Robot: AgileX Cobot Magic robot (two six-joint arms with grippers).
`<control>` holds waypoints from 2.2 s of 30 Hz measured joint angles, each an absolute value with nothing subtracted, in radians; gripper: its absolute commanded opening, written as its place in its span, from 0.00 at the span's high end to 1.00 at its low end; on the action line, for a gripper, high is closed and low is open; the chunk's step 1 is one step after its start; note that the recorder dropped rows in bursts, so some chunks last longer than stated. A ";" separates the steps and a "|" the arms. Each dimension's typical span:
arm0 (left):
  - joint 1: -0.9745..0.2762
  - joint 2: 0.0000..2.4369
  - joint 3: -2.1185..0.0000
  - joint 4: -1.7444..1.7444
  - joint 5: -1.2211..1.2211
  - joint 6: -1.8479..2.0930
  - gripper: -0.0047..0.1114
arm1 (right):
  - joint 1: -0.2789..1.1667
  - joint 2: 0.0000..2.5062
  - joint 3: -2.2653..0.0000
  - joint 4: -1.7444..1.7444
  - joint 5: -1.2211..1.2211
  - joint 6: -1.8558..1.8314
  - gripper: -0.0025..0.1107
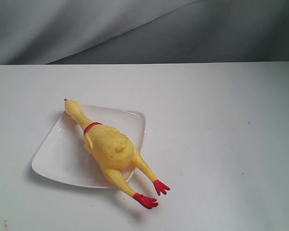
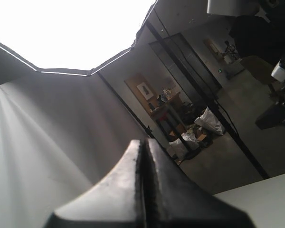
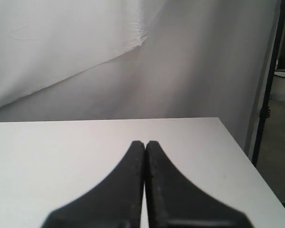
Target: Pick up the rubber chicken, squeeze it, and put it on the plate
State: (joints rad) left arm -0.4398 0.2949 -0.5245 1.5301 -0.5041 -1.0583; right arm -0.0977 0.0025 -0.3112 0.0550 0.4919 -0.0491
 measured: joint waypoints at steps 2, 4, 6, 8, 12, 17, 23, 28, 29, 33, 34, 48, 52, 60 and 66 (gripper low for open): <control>-0.440 0.295 -0.525 1.530 -0.504 -1.058 0.96 | -0.105 0.002 -0.260 0.055 0.439 -0.049 0.98; -0.440 0.295 -0.525 1.532 -0.504 -1.058 0.96 | -0.109 0.004 -0.207 0.055 0.389 -0.049 0.98; -0.440 0.295 -0.525 1.532 -0.504 -1.058 0.96 | -0.109 0.004 -0.160 0.057 0.356 -0.049 0.98; -0.440 0.295 -0.525 1.532 -0.504 -1.058 0.96 | -0.109 0.004 -0.123 0.057 0.329 -0.049 0.98; -0.440 0.295 -0.525 1.532 -0.504 -1.058 0.96 | -0.109 0.004 -0.057 0.059 0.300 -0.049 0.98; -0.440 0.295 -0.525 1.532 -0.504 -1.058 0.96 | -0.109 0.004 -0.008 0.059 0.291 -0.049 0.98; -0.440 0.295 -0.525 1.532 -0.504 -1.058 0.96 | -0.109 0.004 -0.004 0.057 0.318 -0.064 0.98; -0.440 0.295 -0.525 1.532 -0.504 -1.058 0.96 | -0.109 0.004 -0.004 0.057 0.320 -0.068 0.98; -0.440 0.295 -0.525 1.532 -0.504 -1.058 0.96 | -0.109 0.004 -0.004 0.057 0.320 -0.068 0.98; -0.440 0.295 -0.525 1.532 -0.504 -1.058 0.96 | -0.109 0.004 -0.004 0.057 0.320 -0.068 0.98; -0.440 0.295 -0.525 1.532 -0.504 -1.058 0.96 | -0.109 0.004 -0.004 0.057 0.320 -0.068 0.98; -0.440 0.295 -0.525 1.532 -0.504 -1.058 0.96 | -0.109 0.004 -0.004 0.057 0.320 -0.068 0.98; -0.431 0.291 -0.525 1.532 -0.504 -1.058 0.96 | -0.109 0.004 -0.004 0.057 0.320 -0.068 0.98; -0.207 0.208 -0.525 1.532 -0.504 -1.058 0.96 | -0.109 0.004 -0.004 0.057 0.320 -0.068 0.98; 0.001 0.129 -0.526 1.532 -0.504 -1.058 0.96 | -0.109 0.004 -0.004 0.057 0.320 -0.068 0.98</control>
